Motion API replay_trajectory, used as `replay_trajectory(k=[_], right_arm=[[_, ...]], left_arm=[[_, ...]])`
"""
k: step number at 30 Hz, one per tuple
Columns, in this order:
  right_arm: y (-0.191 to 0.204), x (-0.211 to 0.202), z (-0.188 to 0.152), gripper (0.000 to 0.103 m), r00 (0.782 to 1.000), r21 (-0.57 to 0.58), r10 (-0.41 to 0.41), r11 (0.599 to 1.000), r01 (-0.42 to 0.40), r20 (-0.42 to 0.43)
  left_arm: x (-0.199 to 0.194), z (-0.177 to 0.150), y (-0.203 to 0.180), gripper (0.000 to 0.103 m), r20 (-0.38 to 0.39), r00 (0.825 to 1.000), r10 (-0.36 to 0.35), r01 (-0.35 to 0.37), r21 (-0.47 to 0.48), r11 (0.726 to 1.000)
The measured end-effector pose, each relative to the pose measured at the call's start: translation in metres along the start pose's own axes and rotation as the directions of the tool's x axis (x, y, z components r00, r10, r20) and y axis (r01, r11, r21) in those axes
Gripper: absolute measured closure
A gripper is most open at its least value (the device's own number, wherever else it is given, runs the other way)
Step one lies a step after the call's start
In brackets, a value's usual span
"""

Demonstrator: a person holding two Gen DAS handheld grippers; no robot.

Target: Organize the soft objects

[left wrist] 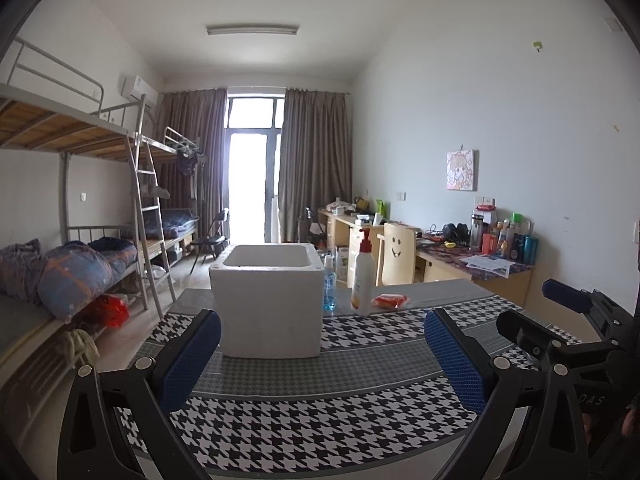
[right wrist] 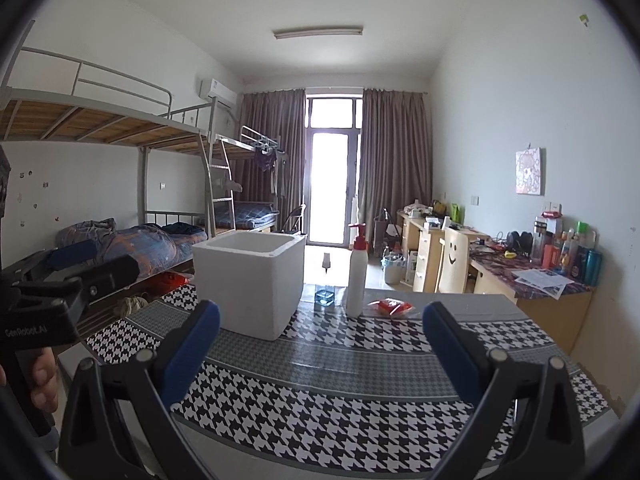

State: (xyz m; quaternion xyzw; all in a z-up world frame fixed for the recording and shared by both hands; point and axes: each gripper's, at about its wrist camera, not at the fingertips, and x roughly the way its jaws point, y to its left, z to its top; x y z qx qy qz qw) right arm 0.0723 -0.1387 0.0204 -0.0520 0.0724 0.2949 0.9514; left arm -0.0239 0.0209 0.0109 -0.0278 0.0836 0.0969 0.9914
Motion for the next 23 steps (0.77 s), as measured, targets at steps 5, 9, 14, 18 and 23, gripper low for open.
replay_trajectory(k=[5,9,14,18,23], right_arm=[[-0.003,0.002,0.000,0.001,1.000,0.015,0.003,1.000,-0.003,-0.012],[-0.001,0.002,-0.003,0.001,1.000,0.008,0.010,1.000,-0.010,-0.020],[-0.001,0.005,-0.010,0.001,0.999,0.013,0.011,1.000,-0.011,-0.038],[-0.001,0.005,-0.011,0.001,0.999,0.012,0.009,1.000,-0.009,-0.041],[-0.003,0.008,-0.013,0.001,0.998,0.019,0.012,1.000,-0.011,-0.055]], left_arm=[[0.000,-0.001,-0.001,0.001,-0.002,1.000,0.002,-0.002,0.009,1.000],[0.003,-0.006,-0.001,0.001,-0.012,1.000,0.010,-0.010,0.011,1.000],[0.005,-0.011,0.001,0.001,-0.024,1.000,0.017,-0.017,0.011,1.000],[0.007,-0.013,0.005,0.001,-0.036,0.999,0.022,-0.022,0.007,1.000],[0.010,-0.015,0.006,0.001,-0.052,0.998,0.018,-0.017,0.007,1.000]])
